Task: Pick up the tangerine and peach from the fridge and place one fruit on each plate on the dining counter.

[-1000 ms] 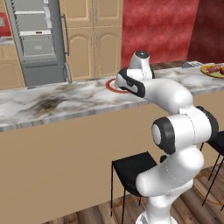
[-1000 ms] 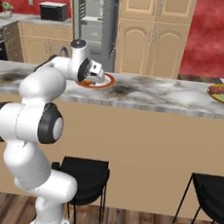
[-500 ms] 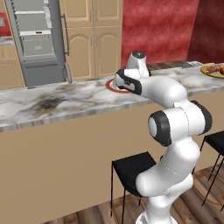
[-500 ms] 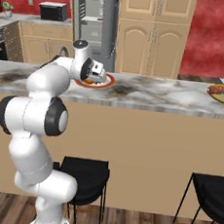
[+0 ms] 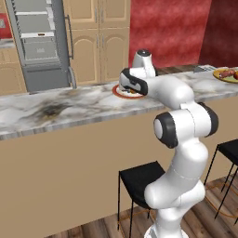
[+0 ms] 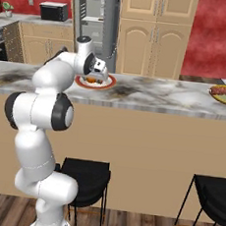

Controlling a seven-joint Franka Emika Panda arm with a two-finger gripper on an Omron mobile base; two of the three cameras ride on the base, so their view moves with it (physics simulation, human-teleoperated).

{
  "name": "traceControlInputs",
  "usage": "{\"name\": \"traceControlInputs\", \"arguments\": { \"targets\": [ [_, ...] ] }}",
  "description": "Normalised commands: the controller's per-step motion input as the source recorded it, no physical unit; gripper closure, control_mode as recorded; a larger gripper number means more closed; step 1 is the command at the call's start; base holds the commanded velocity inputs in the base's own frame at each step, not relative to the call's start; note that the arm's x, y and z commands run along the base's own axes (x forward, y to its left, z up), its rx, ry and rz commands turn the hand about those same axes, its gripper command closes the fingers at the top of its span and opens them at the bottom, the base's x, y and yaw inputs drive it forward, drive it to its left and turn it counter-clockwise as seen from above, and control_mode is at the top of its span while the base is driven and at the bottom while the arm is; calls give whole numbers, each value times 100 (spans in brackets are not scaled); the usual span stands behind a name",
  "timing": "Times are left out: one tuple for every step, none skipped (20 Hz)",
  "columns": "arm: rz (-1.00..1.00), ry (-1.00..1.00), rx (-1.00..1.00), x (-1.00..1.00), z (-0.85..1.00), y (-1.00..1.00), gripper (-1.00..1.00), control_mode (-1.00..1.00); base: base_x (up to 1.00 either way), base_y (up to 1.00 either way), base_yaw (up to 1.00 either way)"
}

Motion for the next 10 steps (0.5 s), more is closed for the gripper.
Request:
{"name": "traceControlInputs", "arguments": {
  "targets": [
    [0, 0, 0, -9, -11, 0, 100, -100, 0, 0, 0],
    [0, 0, 0, -4, -15, 0, 100, -100, 0, 0, 0],
    [0, 4, 0, 0, -25, 0, 100, -100, 0, 0, 0],
    [0, 6, 0, 0, -37, 0, 100, -100, 0, 0, 0],
    [0, 11, 0, 0, -41, 0, 100, -100, 0, 0, 0],
    [0, 11, 0, 0, -41, 0, 100, -100, 0, 0, 0],
    [0, 9, 0, 0, -36, 0, 100, -100, 0, 0, 0],
    [0, 7, 0, 0, -29, 0, 100, -100, 0, 0, 0],
    [0, 5, 0, 0, -6, 0, 100, -100, 0, 0, 0],
    [0, 0, 0, 0, 0, 0, 100, -100, 0, 0, 0]
  ]
}}
